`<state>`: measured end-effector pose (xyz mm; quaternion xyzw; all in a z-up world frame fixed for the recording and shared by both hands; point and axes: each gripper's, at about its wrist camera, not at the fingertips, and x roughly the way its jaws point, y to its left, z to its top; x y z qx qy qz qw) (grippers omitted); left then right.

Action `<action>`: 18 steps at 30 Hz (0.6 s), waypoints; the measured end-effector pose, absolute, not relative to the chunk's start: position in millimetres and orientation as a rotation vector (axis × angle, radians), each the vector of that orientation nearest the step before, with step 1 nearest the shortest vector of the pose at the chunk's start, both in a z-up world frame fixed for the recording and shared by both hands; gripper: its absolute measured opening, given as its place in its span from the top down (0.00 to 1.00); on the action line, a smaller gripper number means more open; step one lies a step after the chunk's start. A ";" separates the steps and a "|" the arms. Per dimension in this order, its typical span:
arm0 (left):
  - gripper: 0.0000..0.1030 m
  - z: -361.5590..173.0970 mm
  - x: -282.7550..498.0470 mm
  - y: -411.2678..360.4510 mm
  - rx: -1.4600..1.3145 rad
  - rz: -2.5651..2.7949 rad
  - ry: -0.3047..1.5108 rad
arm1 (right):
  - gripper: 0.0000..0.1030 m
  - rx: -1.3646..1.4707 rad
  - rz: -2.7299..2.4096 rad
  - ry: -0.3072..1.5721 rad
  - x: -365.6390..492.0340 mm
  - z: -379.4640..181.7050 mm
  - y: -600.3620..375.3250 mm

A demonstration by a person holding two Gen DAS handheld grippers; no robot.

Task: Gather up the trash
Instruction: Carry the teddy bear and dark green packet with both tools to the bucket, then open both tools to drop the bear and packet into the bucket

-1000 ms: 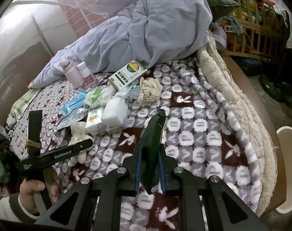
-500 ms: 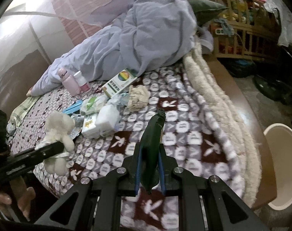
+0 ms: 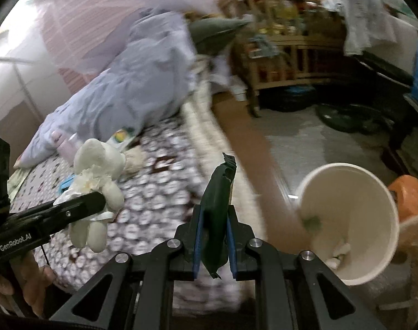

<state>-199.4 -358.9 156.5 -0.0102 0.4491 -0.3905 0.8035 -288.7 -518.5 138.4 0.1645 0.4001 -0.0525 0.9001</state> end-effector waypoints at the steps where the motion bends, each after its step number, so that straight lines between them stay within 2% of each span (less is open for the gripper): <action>1: 0.76 156.0 -200.8 -372.2 -0.008 -0.855 0.963 | 0.86 0.342 -0.129 0.827 -292.1 138.0 -527.1; 12: 0.76 152.7 -208.4 -502.0 0.101 -1.012 0.972 | 0.86 0.393 -0.385 0.859 -324.8 111.9 -638.4; 18: 0.76 130.4 -212.0 -566.9 0.168 -1.060 1.024 | 0.86 0.437 -0.472 0.897 -334.5 92.1 -684.3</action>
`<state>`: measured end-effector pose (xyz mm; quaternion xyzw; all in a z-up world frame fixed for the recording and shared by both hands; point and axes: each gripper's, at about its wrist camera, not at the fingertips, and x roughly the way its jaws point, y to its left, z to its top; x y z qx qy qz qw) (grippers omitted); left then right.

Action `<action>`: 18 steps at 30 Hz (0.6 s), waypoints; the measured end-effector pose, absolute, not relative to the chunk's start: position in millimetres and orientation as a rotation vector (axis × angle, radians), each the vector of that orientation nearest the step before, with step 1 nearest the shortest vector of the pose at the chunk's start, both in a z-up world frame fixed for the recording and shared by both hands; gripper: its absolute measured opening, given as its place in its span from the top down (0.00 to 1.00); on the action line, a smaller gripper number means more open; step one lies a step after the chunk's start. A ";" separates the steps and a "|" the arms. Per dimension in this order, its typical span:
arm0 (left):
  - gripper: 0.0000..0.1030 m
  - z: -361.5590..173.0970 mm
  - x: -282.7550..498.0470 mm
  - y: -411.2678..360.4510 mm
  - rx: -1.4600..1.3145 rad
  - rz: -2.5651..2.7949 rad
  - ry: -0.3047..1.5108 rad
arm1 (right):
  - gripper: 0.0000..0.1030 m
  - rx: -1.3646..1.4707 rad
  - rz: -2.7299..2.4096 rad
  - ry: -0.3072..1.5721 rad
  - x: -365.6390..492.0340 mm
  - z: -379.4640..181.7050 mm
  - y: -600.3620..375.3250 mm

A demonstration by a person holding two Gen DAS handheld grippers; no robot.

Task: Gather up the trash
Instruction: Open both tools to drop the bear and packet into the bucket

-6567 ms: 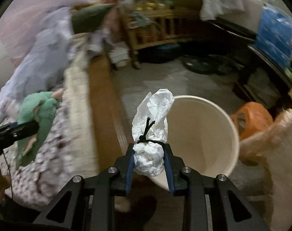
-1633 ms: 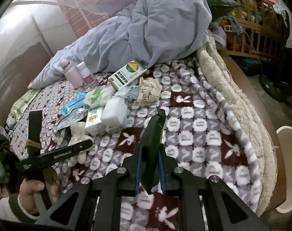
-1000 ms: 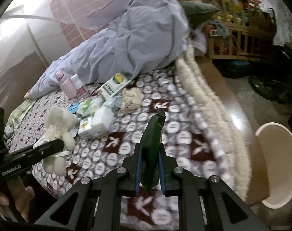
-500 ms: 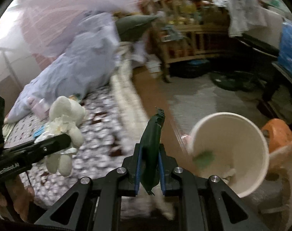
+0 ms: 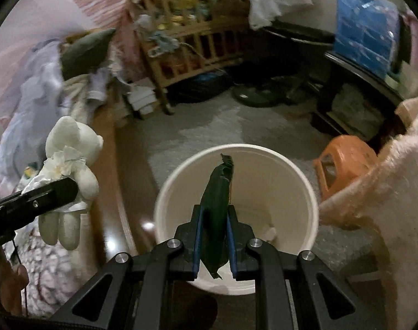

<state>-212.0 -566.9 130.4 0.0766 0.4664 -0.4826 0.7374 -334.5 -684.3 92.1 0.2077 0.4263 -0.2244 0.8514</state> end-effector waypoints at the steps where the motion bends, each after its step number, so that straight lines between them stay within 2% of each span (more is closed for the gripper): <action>1: 0.76 126.7 -212.2 -574.8 0.177 -1.062 1.028 | 0.86 0.444 -0.480 0.903 -334.9 88.3 -688.5; 12: 0.75 91.3 -195.3 -617.0 0.165 -1.082 1.126 | 0.86 0.503 -0.539 0.968 -328.2 49.6 -722.0; 15: 0.69 88.1 -189.1 -617.5 0.128 -1.090 1.149 | 0.85 0.517 -0.565 0.976 -327.8 45.1 -729.1; 16: 0.63 87.0 -186.9 -617.7 0.119 -1.099 1.155 | 0.79 0.523 -0.566 0.974 -328.4 43.7 -730.4; 17: 0.50 86.2 -185.8 -617.2 0.118 -1.104 1.158 | 0.61 0.526 -0.573 0.971 -329.6 43.4 -732.0; 18: 0.43 85.8 -184.7 -615.0 0.112 -1.106 1.155 | 0.54 0.529 -0.584 0.964 -331.3 42.9 -732.7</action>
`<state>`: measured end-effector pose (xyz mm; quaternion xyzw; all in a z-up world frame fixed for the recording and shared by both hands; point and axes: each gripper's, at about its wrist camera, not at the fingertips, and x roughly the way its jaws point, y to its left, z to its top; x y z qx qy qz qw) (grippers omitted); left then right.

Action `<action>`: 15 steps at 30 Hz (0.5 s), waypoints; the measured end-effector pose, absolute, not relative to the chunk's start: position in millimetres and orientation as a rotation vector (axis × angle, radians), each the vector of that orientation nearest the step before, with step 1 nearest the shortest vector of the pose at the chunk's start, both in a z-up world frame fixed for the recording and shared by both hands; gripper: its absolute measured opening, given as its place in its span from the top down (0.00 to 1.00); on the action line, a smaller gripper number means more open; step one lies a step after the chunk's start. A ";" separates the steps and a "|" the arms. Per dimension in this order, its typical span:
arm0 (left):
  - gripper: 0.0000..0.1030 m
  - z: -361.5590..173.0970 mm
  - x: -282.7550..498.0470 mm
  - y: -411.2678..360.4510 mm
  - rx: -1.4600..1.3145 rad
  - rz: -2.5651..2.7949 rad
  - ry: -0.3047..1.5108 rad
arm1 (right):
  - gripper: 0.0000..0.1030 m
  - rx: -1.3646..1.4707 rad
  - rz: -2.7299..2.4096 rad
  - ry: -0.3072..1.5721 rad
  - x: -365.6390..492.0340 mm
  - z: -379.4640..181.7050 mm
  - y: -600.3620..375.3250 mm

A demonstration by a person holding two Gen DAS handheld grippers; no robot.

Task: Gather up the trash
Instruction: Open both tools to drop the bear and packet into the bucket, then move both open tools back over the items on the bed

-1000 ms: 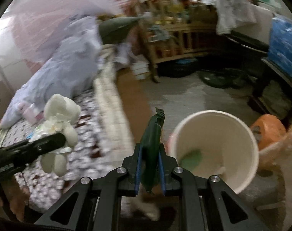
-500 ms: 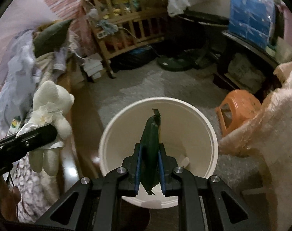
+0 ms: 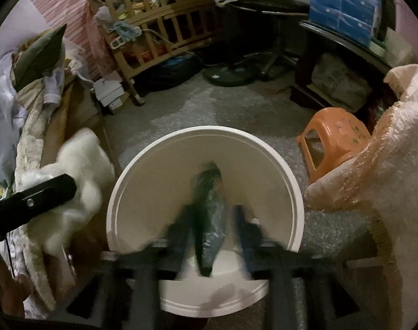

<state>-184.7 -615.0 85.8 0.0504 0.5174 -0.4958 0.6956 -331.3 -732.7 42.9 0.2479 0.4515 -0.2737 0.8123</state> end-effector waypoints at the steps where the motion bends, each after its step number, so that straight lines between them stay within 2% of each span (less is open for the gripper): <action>1: 0.38 86.1 -184.0 -612.9 0.105 -1.109 1.146 | 0.47 0.537 -0.591 0.953 -333.1 42.7 -733.1; 7: 0.38 91.1 -181.8 -600.8 0.123 -1.083 1.121 | 0.46 0.577 -0.591 0.948 -337.0 45.2 -730.5; 15: 0.38 115.9 -185.0 -549.9 0.201 -0.949 0.985 | 0.46 0.558 -0.563 0.941 -332.3 58.0 -701.2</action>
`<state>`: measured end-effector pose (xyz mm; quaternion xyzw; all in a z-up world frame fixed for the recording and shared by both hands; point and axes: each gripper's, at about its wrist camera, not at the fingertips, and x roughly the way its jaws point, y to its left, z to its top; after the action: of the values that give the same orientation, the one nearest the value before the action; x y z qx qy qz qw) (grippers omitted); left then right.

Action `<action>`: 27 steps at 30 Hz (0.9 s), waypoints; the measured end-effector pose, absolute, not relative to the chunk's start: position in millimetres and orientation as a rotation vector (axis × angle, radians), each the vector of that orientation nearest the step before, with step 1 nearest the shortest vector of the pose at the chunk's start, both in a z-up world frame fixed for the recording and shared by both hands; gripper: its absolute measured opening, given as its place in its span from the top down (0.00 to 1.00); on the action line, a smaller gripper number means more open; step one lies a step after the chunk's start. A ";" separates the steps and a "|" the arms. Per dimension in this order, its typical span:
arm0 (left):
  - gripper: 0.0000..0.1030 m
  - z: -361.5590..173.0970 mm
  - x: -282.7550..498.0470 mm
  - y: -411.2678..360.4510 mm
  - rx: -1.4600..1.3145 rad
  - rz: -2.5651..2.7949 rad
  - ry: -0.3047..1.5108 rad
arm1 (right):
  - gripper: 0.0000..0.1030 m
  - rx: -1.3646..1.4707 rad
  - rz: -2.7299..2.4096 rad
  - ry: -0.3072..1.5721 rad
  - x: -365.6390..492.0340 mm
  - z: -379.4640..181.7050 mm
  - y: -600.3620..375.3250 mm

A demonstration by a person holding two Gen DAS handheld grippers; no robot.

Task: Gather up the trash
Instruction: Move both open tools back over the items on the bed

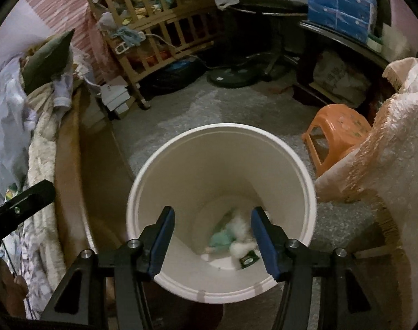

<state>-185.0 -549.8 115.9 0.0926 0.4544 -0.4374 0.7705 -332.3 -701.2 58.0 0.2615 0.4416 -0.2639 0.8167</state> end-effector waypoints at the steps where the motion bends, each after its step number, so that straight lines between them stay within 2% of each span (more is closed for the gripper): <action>1: 0.38 117.5 -184.2 -542.5 0.205 -0.930 0.972 | 0.46 0.548 -0.555 0.941 -330.5 61.4 -694.4; 11: 0.38 135.6 -190.5 -439.1 0.325 -0.670 0.804 | 0.46 0.446 -0.461 0.908 -296.5 99.0 -623.7; 27: 0.38 172.0 -191.7 -260.9 0.167 -0.465 0.699 | 0.46 0.277 -0.268 0.907 -236.6 132.9 -489.0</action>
<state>-191.7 -260.9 172.0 0.0812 0.3387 -0.2254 0.9099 -236.6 -489.0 132.9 0.1328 0.4355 -0.1284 0.8811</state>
